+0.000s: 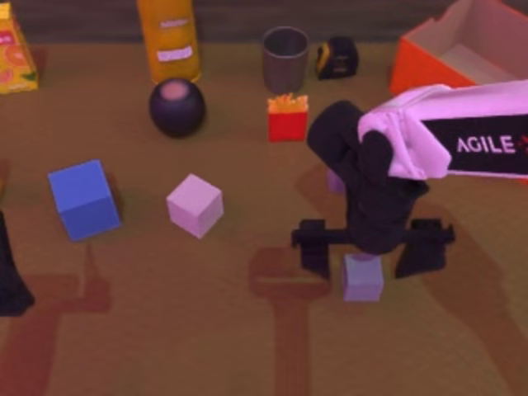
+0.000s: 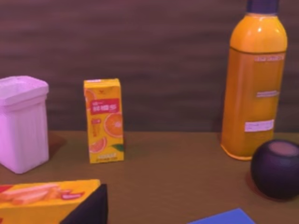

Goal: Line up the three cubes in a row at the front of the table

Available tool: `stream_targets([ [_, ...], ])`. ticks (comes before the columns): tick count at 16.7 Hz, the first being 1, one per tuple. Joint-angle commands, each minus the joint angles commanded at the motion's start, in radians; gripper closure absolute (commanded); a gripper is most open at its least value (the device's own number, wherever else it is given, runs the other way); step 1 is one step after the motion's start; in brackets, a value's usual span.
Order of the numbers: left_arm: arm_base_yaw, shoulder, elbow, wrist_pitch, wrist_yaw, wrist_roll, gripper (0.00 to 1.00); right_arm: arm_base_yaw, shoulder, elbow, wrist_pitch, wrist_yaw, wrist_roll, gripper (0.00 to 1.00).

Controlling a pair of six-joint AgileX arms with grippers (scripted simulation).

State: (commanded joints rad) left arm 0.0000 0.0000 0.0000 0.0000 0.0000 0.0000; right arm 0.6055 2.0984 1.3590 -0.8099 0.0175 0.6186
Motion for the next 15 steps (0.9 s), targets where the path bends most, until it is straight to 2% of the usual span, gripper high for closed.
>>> stream_targets([
  [8,0.000,0.000,0.000,0.000,0.000,0.000,0.00,0.000,-0.007,0.014,-0.017,0.000,0.001,0.00],
  [15,0.000,0.000,0.000,0.000,0.000,0.000,0.00,0.009,-0.100,0.138,-0.240,-0.001,0.001,0.00],
])
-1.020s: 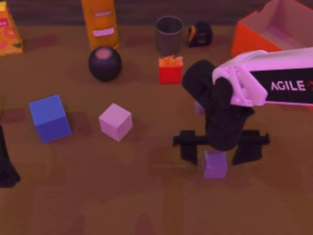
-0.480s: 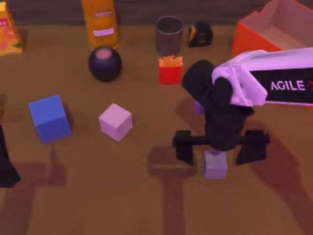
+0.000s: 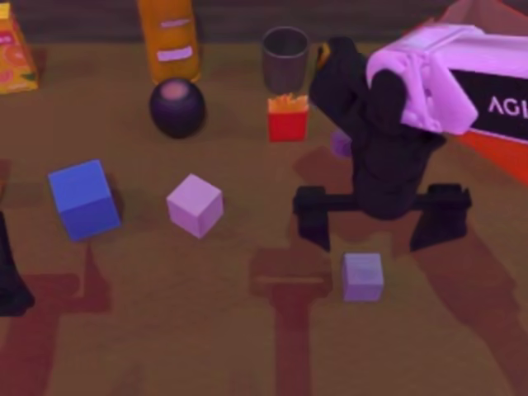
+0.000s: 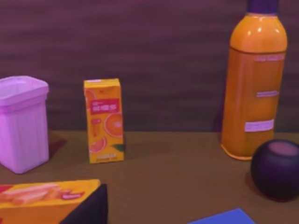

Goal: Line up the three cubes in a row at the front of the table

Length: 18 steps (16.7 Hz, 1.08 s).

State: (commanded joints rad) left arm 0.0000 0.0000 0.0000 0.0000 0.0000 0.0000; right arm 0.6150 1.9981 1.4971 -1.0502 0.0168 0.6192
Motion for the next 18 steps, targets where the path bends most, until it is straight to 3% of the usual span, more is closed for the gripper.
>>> stream_targets([
  [9,-0.030,0.103,0.103,-0.068,0.006,0.012,0.00,0.006,-0.104,-0.089,0.060,-0.004,-0.039,0.00],
  [13,-0.088,0.376,0.366,-0.228,0.007,0.041,0.00,0.006,-0.369,-0.296,0.196,-0.011,-0.121,0.00],
  [18,-0.180,0.933,0.811,-0.513,0.005,0.090,0.00,-0.062,-0.853,-0.666,0.419,-0.022,-0.260,0.00],
])
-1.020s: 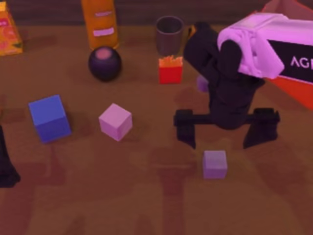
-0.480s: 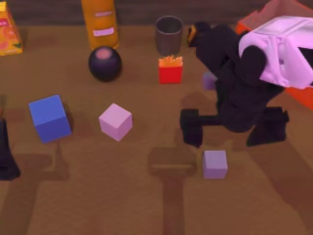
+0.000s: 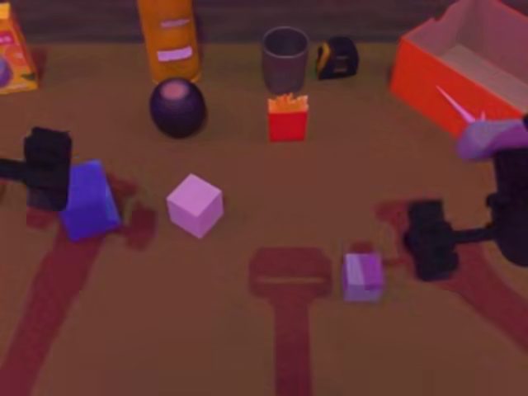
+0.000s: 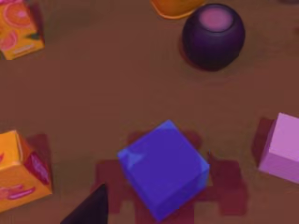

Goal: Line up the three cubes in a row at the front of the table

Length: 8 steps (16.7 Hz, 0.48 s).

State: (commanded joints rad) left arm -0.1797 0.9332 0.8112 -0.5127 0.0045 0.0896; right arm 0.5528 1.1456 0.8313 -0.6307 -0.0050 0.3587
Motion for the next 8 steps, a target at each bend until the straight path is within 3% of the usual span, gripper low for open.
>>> stream_targets([
  [8,-0.150,0.920,0.685,-0.461,0.000,0.077,0.00,-0.274,-0.746,-0.583,0.373,-0.006,-0.233,0.00],
])
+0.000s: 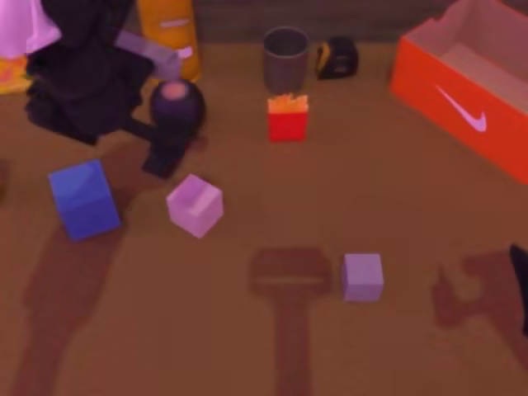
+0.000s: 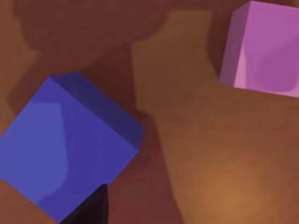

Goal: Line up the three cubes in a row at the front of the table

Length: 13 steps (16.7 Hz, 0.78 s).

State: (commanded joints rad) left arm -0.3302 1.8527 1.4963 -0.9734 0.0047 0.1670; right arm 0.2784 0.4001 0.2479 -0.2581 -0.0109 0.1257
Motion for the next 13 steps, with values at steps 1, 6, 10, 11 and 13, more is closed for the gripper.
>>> stream_targets([
  [1,-0.015,0.083,0.072,-0.044,0.000,0.008,0.00,-0.040,-0.069,-0.050,0.041,0.002,-0.024,0.00],
  [6,-0.072,0.371,0.359,-0.196,0.000,0.035,0.00,-0.216,-0.326,-0.215,0.211,0.010,-0.109,0.00],
  [10,-0.086,0.447,0.436,-0.230,-0.001,0.042,0.00,-0.268,-0.400,-0.248,0.258,0.011,-0.126,0.00],
  [11,-0.086,0.447,0.436,-0.230,-0.001,0.042,0.00,-0.268,-0.400,-0.248,0.258,0.011,-0.126,0.00],
  [13,-0.086,0.447,0.436,-0.230,-0.001,0.042,0.00,-0.268,-0.400,-0.248,0.258,0.011,-0.126,0.00],
])
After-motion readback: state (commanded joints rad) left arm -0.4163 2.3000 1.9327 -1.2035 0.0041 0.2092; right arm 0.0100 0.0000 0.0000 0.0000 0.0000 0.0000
